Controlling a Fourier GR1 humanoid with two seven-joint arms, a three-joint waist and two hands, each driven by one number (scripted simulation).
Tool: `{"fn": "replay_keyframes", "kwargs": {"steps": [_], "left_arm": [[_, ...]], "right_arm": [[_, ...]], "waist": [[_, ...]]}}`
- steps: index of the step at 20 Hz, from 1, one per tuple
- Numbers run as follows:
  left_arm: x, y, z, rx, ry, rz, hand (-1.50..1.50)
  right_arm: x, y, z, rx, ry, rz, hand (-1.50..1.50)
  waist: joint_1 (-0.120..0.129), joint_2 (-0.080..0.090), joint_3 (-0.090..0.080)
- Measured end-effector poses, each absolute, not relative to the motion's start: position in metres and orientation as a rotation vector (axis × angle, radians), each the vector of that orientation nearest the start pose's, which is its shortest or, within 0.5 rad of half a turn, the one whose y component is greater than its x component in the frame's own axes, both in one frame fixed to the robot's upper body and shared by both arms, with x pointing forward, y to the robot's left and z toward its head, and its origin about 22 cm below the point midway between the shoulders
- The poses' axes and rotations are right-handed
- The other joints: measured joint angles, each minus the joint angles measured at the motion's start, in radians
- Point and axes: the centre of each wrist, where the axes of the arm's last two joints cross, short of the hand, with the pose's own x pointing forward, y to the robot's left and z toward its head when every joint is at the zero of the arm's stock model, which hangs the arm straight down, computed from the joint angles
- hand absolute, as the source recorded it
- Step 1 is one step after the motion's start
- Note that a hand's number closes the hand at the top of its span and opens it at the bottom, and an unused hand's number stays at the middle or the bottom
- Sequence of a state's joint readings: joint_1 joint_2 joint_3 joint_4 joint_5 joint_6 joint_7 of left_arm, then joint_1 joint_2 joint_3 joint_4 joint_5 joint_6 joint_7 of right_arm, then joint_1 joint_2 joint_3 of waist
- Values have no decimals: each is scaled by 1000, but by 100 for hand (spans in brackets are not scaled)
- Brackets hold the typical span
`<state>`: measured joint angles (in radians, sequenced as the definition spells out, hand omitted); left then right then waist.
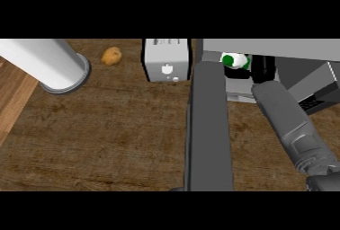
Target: Pick up the milk, place it into the microwave and close the microwave
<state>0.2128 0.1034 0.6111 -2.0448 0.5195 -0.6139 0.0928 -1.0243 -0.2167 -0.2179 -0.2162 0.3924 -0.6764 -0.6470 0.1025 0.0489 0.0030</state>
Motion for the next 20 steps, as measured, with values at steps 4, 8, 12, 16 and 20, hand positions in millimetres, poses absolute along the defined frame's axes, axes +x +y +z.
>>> {"fn": "replay_keyframes", "kwargs": {"steps": [4,8,12,16,20], "left_arm": [[141,377,96,-90,-1951,-33,-150],[146,376,94,-98,-1952,-38,-150],[151,376,96,-79,-1955,-59,-150],[154,375,96,-66,-1941,-79,-150],[158,375,93,-77,-1930,-108,-150]], "right_arm": [[437,-241,34,-999,-1880,436,150],[433,-255,29,-1113,-1791,418,-150],[427,-276,23,-1265,-1644,390,-150],[429,-268,25,-1234,-1699,439,-150],[433,-260,29,-1188,-1751,477,-150]], "waist": [[12,8,0],[23,16,0],[31,23,0],[35,21,3],[39,20,3]]}}
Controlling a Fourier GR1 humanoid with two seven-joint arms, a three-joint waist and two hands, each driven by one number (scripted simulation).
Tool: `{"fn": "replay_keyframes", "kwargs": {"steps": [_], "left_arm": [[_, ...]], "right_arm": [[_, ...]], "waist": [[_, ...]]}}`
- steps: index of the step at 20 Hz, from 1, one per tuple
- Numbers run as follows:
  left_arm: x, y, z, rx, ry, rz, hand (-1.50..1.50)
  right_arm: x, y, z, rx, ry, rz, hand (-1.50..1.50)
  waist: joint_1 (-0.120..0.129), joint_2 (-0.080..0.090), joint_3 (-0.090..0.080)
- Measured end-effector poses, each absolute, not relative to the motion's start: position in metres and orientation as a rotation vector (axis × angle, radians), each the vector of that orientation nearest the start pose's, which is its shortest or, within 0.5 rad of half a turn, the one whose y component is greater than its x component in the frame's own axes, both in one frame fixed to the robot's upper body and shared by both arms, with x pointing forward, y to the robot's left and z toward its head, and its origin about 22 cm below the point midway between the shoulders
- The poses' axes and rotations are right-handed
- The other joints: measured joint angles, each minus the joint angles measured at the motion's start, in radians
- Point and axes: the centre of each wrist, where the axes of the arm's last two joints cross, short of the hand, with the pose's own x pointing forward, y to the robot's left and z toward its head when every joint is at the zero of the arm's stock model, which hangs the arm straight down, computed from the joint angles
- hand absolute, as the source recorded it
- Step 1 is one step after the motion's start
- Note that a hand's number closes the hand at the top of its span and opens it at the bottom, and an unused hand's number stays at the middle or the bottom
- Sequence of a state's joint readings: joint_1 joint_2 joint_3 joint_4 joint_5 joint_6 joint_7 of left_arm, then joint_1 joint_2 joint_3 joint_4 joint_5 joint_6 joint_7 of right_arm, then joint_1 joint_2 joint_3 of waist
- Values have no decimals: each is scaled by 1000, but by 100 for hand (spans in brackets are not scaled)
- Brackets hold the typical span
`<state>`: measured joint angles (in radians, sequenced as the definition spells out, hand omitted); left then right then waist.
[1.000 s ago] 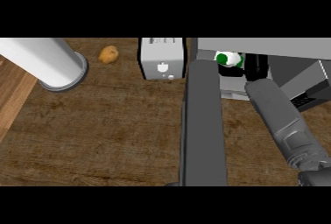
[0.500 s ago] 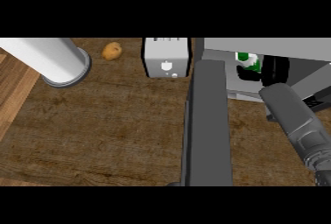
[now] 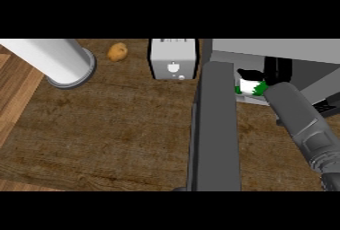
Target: Pick up the milk, place it into the microwave and close the microwave
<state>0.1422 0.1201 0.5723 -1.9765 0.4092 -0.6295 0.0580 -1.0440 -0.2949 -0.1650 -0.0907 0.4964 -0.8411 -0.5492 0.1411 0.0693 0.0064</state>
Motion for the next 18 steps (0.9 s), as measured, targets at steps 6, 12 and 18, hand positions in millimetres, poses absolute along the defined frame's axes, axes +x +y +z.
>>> {"fn": "replay_keyframes", "kwargs": {"steps": [6,12,18], "left_arm": [[165,366,88,-139,-1913,-166,-150],[170,359,80,-219,-1899,-213,-150],[180,343,79,-289,-1898,-255,-150]], "right_arm": [[437,-250,34,-1055,-1815,492,-150],[436,-242,30,-860,-1864,431,-150],[428,-241,15,-658,-1904,334,-150]], "waist": [[-6,-4,1],[-24,-14,0],[-50,-25,0]]}}
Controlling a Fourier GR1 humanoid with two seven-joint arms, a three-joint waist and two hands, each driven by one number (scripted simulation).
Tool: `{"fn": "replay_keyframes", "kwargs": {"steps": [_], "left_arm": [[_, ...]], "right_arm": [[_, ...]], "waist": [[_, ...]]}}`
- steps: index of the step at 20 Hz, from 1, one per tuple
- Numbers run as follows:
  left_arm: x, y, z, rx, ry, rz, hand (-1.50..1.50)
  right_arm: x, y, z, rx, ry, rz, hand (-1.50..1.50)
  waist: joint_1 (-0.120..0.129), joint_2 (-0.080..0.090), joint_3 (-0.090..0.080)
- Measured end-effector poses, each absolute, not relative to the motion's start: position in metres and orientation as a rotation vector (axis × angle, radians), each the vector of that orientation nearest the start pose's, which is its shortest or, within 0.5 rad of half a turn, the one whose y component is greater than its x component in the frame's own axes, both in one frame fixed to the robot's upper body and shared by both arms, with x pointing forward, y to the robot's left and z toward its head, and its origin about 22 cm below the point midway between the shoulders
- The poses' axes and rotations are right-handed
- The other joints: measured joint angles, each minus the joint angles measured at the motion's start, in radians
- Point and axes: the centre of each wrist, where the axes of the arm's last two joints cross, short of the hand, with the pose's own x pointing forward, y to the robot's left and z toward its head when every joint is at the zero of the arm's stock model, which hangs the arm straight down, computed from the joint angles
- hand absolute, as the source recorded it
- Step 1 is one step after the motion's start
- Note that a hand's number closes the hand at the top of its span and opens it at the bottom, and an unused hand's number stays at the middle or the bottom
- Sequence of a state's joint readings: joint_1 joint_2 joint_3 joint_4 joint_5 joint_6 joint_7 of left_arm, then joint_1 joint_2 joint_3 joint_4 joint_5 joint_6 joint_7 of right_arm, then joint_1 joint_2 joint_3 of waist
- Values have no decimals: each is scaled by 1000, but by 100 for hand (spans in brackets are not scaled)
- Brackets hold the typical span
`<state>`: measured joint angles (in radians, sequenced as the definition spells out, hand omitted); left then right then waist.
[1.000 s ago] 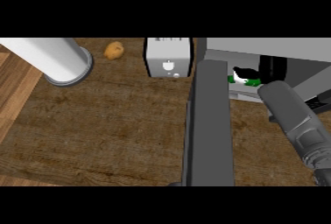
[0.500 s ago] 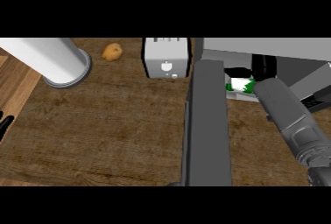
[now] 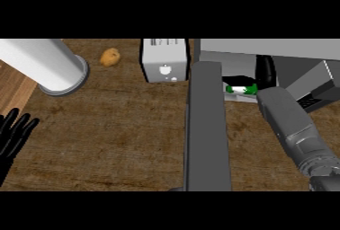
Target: Pick up the milk, place it into the microwave and close the microwave
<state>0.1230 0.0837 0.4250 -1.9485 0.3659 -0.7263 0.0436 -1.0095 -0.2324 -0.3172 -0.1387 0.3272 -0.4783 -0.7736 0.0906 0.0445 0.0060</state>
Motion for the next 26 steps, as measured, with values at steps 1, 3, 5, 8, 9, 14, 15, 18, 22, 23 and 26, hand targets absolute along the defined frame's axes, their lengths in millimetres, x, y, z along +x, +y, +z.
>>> {"fn": "replay_keyframes", "kwargs": {"steps": [1,3,5,8,9,14,15,18,22,23,26], "left_arm": [[181,339,78,-299,-1893,-260,-150],[185,339,76,-312,-1891,-265,-150],[184,335,76,-336,-1889,-280,150],[185,323,71,-369,-1878,-288,150],[187,321,71,-376,-1872,-292,150],[191,302,75,-424,-1852,-317,150],[194,297,75,-431,-1841,-320,150],[195,285,77,-447,-1821,-328,150],[195,273,79,-472,-1785,-338,150],[198,268,81,-479,-1780,-348,150],[206,251,79,-500,-1772,-386,150]], "right_arm": [[428,-238,13,-617,-1904,316,-150],[423,-236,5,-546,-1906,280,-150],[418,-241,-4,-492,-1901,245,-150],[409,-239,-18,-394,-1883,204,-150],[405,-238,-25,-353,-1880,188,-150],[387,-241,-49,-185,-1866,125,-150],[382,-242,-55,-152,-1861,115,-150],[366,-242,-75,-96,-1857,84,-150],[344,-241,-96,-66,-1847,68,-150],[338,-244,-101,-63,-1844,67,-150],[323,-253,-111,-68,-1841,79,-150]], "waist": [[-4,-2,0],[-13,-7,-1],[-20,-11,-2],[-37,-21,-3],[-42,-23,-3],[-60,-31,-4],[-66,-34,-4],[-77,-39,-5],[-92,-46,-6],[-94,-47,-6],[-102,-49,-6]]}}
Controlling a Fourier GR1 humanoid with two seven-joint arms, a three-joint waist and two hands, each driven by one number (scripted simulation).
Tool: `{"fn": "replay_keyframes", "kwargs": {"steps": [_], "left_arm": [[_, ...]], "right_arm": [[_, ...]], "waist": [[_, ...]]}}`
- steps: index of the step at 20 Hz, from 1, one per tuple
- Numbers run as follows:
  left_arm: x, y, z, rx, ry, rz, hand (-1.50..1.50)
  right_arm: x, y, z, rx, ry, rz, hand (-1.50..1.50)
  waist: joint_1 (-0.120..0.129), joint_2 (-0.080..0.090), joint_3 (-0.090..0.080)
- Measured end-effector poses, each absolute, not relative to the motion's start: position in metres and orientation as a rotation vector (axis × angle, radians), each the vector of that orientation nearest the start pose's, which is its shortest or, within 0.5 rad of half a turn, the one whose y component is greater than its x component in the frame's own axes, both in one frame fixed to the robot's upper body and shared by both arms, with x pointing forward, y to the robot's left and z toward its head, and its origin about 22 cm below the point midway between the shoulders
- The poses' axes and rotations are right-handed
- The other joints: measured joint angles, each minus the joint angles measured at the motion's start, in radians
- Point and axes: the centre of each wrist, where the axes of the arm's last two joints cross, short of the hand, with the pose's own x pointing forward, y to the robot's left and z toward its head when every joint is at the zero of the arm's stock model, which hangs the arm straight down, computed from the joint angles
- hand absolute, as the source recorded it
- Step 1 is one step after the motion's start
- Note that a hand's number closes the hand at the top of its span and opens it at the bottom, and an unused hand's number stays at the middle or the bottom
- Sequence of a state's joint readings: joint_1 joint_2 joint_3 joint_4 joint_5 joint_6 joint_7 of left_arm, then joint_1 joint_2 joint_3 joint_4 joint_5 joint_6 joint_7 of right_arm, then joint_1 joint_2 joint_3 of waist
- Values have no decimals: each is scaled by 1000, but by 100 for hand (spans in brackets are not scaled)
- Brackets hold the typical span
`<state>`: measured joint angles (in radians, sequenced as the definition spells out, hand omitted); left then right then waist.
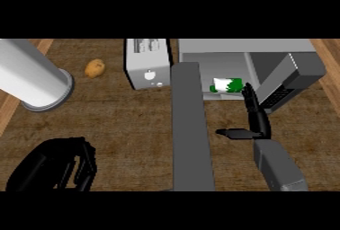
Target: Pick up the milk, place it into the microwave and close the microwave
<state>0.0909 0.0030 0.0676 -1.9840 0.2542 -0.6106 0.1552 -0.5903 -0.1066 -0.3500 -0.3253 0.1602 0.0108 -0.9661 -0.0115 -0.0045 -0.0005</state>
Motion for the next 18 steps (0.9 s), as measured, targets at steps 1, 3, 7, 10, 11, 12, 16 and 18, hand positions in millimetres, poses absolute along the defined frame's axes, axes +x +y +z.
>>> {"fn": "replay_keyframes", "kwargs": {"steps": [1,3,7,10,11,12,16,18], "left_arm": [[206,247,75,-503,-1768,-407,150],[207,239,75,-506,-1764,-440,150],[217,211,75,-504,-1766,-483,150],[231,195,73,-504,-1770,-540,150],[235,188,72,-505,-1768,-569,150],[240,183,68,-508,-1765,-591,150],[254,150,49,-524,-1717,-673,150],[259,135,39,-527,-1703,-721,150]], "right_arm": [[316,-256,-115,-68,-1837,74,-150],[302,-260,-123,-71,-1829,63,-150],[274,-276,-133,-93,-1823,40,-150],[249,-288,-136,-93,-1821,45,-150],[240,-290,-138,-94,-1821,41,-150],[234,-294,-136,-92,-1823,36,-150],[207,-306,-131,-96,-1834,35,-150],[195,-311,-126,-95,-1852,35,-150]], "waist": [[-2,-1,0],[-6,-3,-1],[-14,-3,-1],[-23,-4,-2],[-24,-3,-2],[-25,-3,-2],[-24,0,-2],[-25,1,-2]]}}
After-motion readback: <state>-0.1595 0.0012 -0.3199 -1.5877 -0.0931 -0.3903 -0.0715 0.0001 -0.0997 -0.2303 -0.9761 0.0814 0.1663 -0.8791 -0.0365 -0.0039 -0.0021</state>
